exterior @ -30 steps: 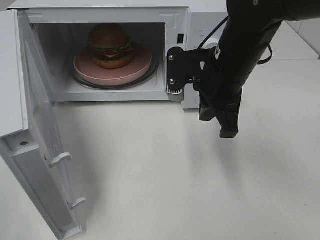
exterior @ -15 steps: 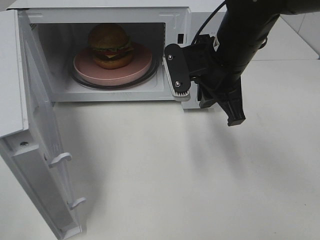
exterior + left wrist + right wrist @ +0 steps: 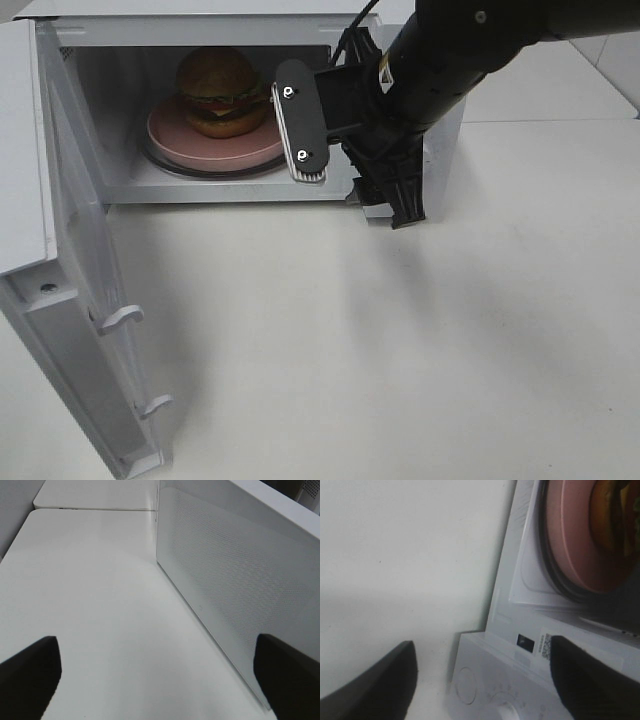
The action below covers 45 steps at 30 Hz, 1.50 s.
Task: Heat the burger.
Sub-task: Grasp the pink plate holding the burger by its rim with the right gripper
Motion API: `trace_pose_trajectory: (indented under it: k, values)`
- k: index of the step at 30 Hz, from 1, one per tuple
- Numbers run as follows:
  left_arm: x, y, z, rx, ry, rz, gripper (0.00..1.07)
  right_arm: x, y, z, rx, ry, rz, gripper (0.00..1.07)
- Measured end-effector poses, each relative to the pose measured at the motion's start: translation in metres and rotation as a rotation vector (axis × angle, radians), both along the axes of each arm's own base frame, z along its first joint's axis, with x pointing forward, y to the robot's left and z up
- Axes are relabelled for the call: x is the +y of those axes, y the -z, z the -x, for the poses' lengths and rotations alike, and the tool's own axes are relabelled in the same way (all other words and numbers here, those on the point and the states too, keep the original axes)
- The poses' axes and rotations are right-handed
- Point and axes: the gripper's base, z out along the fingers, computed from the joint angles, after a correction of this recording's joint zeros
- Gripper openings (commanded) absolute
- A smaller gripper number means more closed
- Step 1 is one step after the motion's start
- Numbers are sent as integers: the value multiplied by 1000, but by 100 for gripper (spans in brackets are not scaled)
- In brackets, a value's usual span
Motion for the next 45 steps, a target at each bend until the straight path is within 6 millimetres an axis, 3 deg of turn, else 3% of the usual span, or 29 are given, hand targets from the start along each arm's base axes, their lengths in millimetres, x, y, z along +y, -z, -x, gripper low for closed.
trace_pose_trajectory:
  k: [15, 26, 45]
  values:
    - [0, 0, 0, 0, 0, 0, 100, 23, 9, 0, -65, -91, -31, 82]
    - [0, 0, 0, 0, 0, 0, 100, 46, 21, -26, -88, -97, -36, 80]
    - [0, 0, 0, 0, 0, 0, 100, 85, 59, -73, -86, -46, -77, 76]
